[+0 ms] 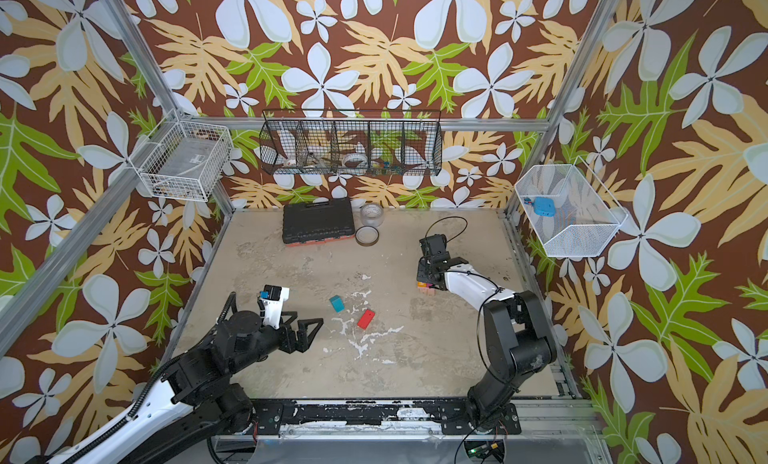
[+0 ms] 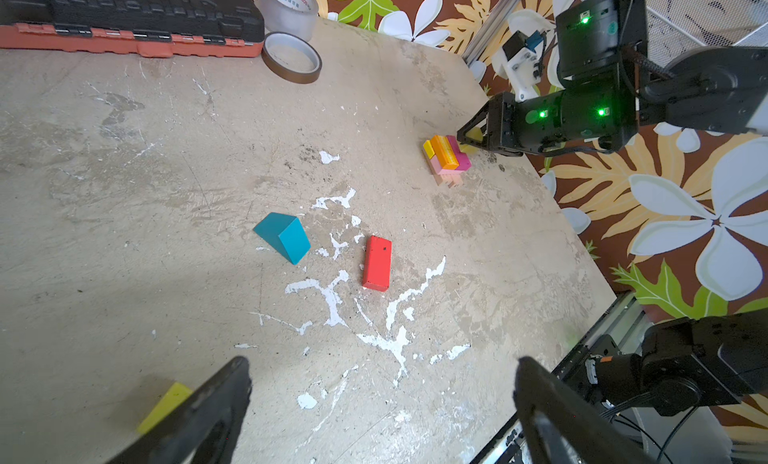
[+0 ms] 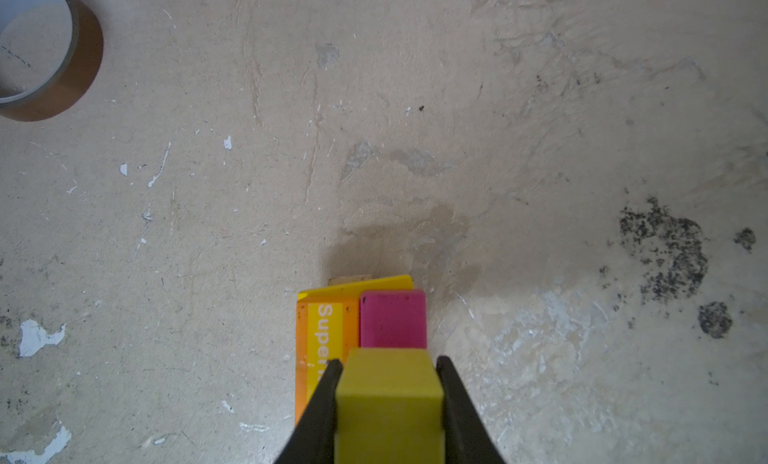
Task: Build the wood block tower
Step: 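Lower the yellow-green block onto the magenta block with the right gripper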
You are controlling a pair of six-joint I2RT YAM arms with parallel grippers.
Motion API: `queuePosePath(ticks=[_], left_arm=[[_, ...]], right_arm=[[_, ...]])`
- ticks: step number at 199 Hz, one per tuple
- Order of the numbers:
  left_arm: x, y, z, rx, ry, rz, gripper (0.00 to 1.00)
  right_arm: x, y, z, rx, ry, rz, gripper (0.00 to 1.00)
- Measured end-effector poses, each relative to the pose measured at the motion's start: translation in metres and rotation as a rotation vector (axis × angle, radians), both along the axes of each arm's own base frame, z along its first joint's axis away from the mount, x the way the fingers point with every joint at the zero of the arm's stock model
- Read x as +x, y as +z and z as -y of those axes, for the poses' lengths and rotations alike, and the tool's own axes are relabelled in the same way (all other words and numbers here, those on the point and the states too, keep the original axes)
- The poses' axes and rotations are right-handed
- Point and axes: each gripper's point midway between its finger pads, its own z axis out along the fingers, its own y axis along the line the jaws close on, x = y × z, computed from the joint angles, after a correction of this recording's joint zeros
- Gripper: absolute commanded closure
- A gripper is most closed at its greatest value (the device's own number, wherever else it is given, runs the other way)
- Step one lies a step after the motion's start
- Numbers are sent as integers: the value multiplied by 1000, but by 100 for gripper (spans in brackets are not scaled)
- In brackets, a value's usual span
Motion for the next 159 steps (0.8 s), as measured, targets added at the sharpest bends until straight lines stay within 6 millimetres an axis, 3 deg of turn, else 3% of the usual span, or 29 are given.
queuePosePath(ticks=[95, 159], left_arm=[[-1, 5, -1, -16, 0, 16, 0], [-1, 5, -1, -15, 0, 15, 0]], right_arm=[[0, -10, 2, -16, -11, -20, 78], [2, -11, 2, -17, -11, -21, 66]])
